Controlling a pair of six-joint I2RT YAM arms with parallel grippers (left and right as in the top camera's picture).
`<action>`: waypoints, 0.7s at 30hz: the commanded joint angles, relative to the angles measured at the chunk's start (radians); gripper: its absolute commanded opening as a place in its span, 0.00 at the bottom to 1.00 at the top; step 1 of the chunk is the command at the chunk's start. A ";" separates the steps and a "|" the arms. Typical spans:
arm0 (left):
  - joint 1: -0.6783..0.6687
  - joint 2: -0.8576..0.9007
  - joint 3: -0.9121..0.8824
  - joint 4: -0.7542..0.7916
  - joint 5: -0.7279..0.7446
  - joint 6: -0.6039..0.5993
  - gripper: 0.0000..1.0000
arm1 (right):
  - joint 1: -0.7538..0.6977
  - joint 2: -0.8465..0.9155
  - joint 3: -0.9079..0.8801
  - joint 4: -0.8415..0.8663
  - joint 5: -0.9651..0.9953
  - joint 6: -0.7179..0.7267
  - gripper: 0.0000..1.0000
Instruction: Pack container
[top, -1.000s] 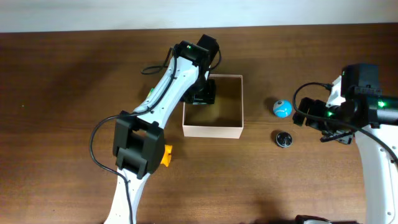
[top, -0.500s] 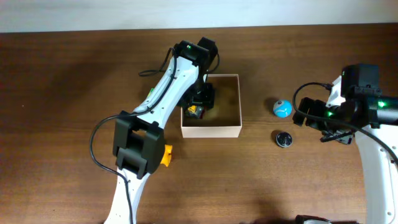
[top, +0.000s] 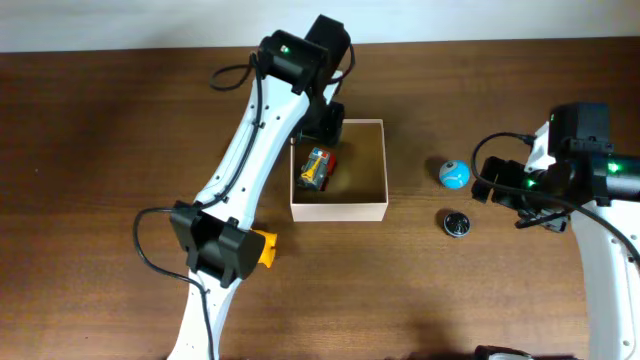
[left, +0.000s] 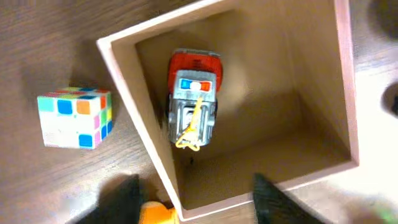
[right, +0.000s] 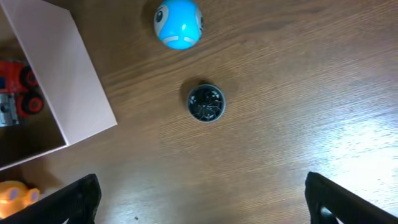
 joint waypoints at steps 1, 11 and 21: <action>-0.026 0.005 -0.032 -0.001 0.049 0.076 0.36 | -0.008 0.001 0.019 -0.004 0.040 -0.001 0.99; -0.090 0.006 -0.383 0.219 0.043 0.076 0.35 | -0.008 0.001 0.019 -0.007 0.040 -0.001 0.99; -0.090 0.006 -0.527 0.401 -0.025 0.075 0.36 | -0.008 0.001 0.019 -0.012 0.039 -0.001 0.98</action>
